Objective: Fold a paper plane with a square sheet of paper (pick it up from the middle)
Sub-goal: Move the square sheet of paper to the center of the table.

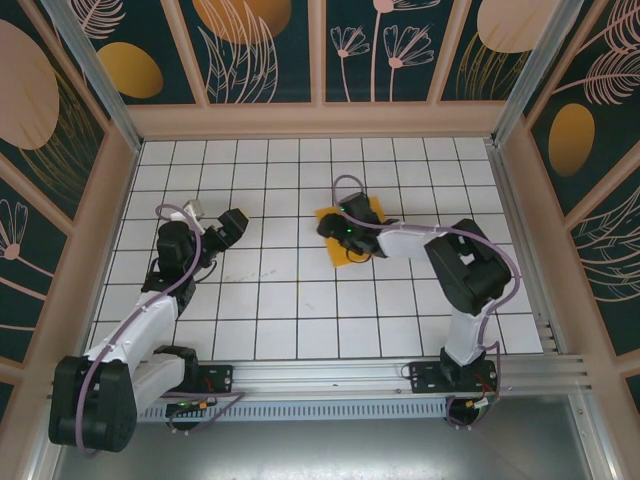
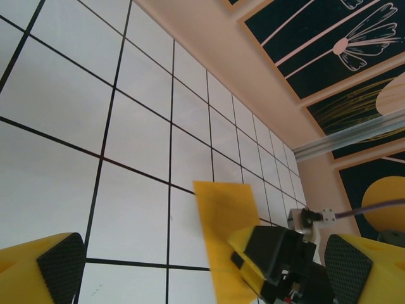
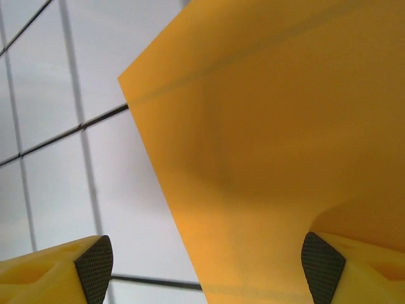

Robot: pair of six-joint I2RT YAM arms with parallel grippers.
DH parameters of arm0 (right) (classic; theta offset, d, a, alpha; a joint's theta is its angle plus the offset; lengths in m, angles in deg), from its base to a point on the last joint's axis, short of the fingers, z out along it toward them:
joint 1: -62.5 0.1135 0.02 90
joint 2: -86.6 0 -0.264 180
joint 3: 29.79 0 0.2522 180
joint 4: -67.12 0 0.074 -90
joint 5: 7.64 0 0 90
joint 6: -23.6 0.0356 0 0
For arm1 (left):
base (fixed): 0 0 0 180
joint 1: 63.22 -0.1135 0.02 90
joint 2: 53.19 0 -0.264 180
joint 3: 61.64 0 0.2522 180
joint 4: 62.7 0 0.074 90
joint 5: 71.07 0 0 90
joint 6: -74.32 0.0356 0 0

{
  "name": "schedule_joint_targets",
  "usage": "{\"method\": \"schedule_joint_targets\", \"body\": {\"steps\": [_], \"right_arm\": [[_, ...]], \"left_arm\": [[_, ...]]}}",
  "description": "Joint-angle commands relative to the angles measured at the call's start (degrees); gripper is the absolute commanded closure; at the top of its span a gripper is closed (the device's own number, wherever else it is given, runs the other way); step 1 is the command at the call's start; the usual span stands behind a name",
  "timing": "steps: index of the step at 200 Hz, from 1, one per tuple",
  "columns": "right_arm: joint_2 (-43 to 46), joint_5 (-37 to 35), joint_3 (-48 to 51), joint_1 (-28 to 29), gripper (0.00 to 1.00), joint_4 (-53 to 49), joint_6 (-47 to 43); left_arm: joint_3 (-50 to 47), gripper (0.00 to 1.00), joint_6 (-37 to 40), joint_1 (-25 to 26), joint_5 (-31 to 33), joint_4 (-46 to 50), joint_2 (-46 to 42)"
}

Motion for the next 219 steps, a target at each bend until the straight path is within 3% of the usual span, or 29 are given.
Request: {"method": "schedule_joint_targets", "body": {"steps": [1,28,63,87,115,132,159,178,195,219], "right_arm": [[0.1,2.3,-3.1,2.4,0.18,-8.8,1.5],[4.3,-1.5,-3.9,-2.2,0.19,-10.5,-3.7],[3.7,5.3,-1.2,-11.8,0.23,-7.2,-8.8],[1.0,6.9,-1.8,-14.1,0.26,-9.0,-10.6],[0.0,7.2,1.2,-13.5,0.26,-8.8,-8.5],[2.2,3.8,4.7,-11.4,0.26,-9.8,-4.8],[7.0,-0.8,11.0,-4.2,0.25,-9.7,4.2],[7.6,-2.9,9.7,0.6,0.24,-13.0,6.6],[9.6,-7.6,6.4,1.7,0.23,-18.5,6.6],[12.9,-8.3,3.6,1.9,0.22,-19.7,0.1]], "left_arm": [[0.3,0.01,1.1,0.7,0.5,0.7,0.5],[0.1,0.01,0.8,1.6,-0.6,0.0,1.3],[1.5,0.01,1.1,4.4,-1.2,-0.2,3.4],[1.7,0.01,1.3,6.4,-0.7,-0.3,4.0],[2.4,0.01,1.8,7.5,-1.0,0.1,5.2],[2.8,0.01,2.0,7.6,-1.0,0.4,5.5],[2.8,0.01,2.7,8.0,0.1,0.8,5.5],[2.9,0.01,1.7,8.3,0.3,-0.1,6.2],[4.0,0.01,2.2,8.7,0.2,1.1,7.3],[4.6,0.01,2.8,9.0,0.3,1.9,8.0]]}}
